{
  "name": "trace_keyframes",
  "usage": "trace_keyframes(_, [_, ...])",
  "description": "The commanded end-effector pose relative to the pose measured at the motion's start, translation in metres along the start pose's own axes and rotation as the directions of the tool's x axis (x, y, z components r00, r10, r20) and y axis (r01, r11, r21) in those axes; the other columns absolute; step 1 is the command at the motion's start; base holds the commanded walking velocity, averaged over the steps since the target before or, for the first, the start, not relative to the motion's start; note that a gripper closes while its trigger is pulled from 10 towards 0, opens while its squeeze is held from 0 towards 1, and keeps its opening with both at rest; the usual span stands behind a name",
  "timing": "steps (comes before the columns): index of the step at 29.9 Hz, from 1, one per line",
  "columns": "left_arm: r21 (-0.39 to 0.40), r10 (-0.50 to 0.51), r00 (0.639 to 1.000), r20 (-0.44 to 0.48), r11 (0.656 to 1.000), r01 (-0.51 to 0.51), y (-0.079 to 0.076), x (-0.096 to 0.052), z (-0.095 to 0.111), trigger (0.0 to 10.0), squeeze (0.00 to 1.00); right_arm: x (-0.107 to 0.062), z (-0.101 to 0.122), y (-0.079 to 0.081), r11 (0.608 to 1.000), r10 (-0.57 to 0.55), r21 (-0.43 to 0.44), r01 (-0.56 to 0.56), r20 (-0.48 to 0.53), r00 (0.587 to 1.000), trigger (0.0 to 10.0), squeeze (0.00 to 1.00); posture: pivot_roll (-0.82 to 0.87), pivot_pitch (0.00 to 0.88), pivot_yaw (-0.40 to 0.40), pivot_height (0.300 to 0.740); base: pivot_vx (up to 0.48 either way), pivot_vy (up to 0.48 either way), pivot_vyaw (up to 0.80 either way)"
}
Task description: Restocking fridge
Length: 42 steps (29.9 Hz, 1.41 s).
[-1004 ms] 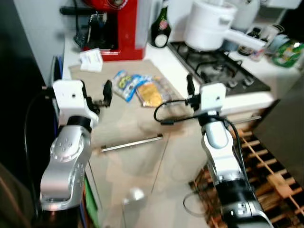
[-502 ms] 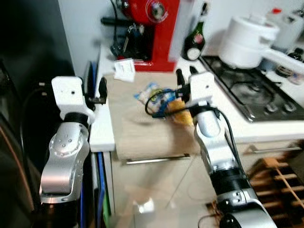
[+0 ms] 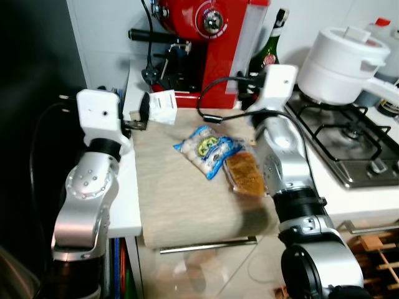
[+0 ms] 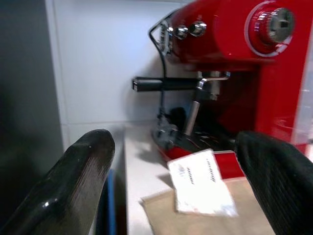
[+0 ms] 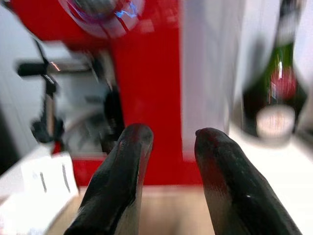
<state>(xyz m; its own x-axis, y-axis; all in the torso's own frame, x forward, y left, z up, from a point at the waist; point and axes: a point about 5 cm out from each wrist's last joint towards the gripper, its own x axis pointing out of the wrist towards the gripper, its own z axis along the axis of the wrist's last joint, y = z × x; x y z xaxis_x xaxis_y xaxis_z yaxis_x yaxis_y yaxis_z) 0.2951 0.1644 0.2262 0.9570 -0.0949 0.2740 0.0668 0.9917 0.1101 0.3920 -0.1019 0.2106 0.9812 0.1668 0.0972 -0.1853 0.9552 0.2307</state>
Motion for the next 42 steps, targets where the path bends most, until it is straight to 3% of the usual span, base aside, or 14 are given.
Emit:
trace_keyframes(1, [-0.022, -0.06, 0.998, -0.003, 0.998, 0.06, -0.009, -0.001, 0.003, 10.0, 0.0, 0.001, -0.005, -0.009, 0.999, -0.02, 0.037, 0.022, -0.056, 0.998, 10.0, 0.0, 0.08, 0.0, -0.082, 0.74, 0.0, 0.0, 0.0])
trace_keyframes(4, [-0.053, -0.155, 0.986, -0.059, 0.987, 0.152, -0.011, -0.004, 0.0, 10.0, 0.0, -0.002, -0.017, -0.019, 0.994, -0.054, 0.08, 0.07, -0.19, 0.98, 10.0, 0.0, 0.08, 0.0, -0.087, 0.74, 0.0, 0.0, 0.0])
trace_keyframes(7, [-0.073, -0.181, 0.981, -0.067, 0.982, 0.176, -0.011, -0.006, 0.0, 10.0, 0.0, -0.004, -0.019, -0.021, 0.993, -0.059, 0.083, 0.08, -0.232, 0.971, 10.0, 0.0, 0.09, 0.0, -0.09, 0.74, 0.0, 0.0, 0.0])
trace_keyframes(10, [-0.094, -0.275, 0.958, -0.079, 0.959, 0.267, -0.013, -0.014, 0.005, 10.0, 0.0, -0.02, -0.021, -0.021, 0.998, -0.005, 0.057, 0.026, -0.342, 0.94, 10.0, 0.0, 0.09, 0.0, -0.096, 0.74, 0.0, 0.0, 0.0])
trace_keyframes(13, [-0.099, -0.295, 0.952, -0.08, 0.953, 0.287, -0.012, -0.018, 0.005, 10.0, 0.0, -0.032, -0.017, -0.025, 1.0, 0.015, 0.028, -0.005, -0.36, 0.933, 10.0, 0.0, 0.09, 0.0, -0.099, 0.74, 0.0, 0.0, 0.0])
trace_keyframes(17, [-0.12, -0.305, 0.947, -0.104, 0.949, 0.293, -0.011, -0.019, 0.001, 10.0, 0.0, -0.041, 0.009, -0.022, 0.997, 0.072, 0.02, -0.069, -0.331, 0.941, 10.0, 0.0, 0.05, 0.0, -0.091, 0.74, 0.0, 0.0, 0.0])
trace_keyframes(22, [-0.143, -0.343, 0.932, -0.12, 0.935, 0.326, -0.017, -0.019, -0.002, 10.0, 0.0, -0.047, 0.008, -0.017, 0.994, 0.108, 0.038, -0.101, -0.345, 0.932, 10.0, 0.0, 0.04, 0.0, -0.085, 0.74, 0.0, 0.0, 0.0])
trace_keyframes(27, [-0.157, -0.362, 0.922, -0.134, 0.927, 0.341, -0.02, -0.018, -0.006, 10.0, 0.0, -0.054, -0.013, -0.014, 0.987, 0.134, 0.13, -0.09, -0.396, 0.909, 10.0, 0.0, 0.03, 0.0, -0.077, 0.74, 0.0, 0.0, 0.0])
trace_keyframes(29, [-0.16, -0.366, 0.92, -0.143, 0.926, 0.343, -0.021, -0.018, -0.008, 10.0, 0.0, -0.06, -0.027, -0.011, 0.979, 0.173, 0.176, -0.103, -0.453, 0.875, 10.0, 0.0, 0.03, 0.0, -0.077, 0.74, 0.0, 0.0, 0.0])
trace_keyframes(36, [-0.164, -0.361, 0.921, -0.146, 0.927, 0.337, -0.02, -0.018, -0.008, 10.0, 0.0, -0.06, -0.039, -0.007, 0.958, 0.238, 0.255, -0.134, -0.44, 0.866, 10.0, 0.0, 0.03, 0.0, -0.078, 0.74, 0.0, 0.0, 0.0])
trace_keyframes(41, [-0.169, -0.364, 0.92, -0.149, 0.926, 0.339, -0.021, -0.02, -0.008, 10.0, 0.0, -0.063, -0.059, -0.008, 0.955, 0.245, 0.274, -0.115, -0.507, 0.826, 10.0, 0.0, 0.04, 0.0, -0.081, 0.74, 0.0, 0.0, 0.0])
trace_keyframes(42, [-0.172, -0.363, 0.919, -0.152, 0.926, 0.337, -0.021, -0.02, -0.009, 10.0, 0.0, -0.064, -0.065, -0.009, 0.958, 0.237, 0.265, -0.107, -0.527, 0.816, 0.0, 0.0, 0.04, 0.0, -0.081, 0.74, 0.0, 0.0, 0.0])
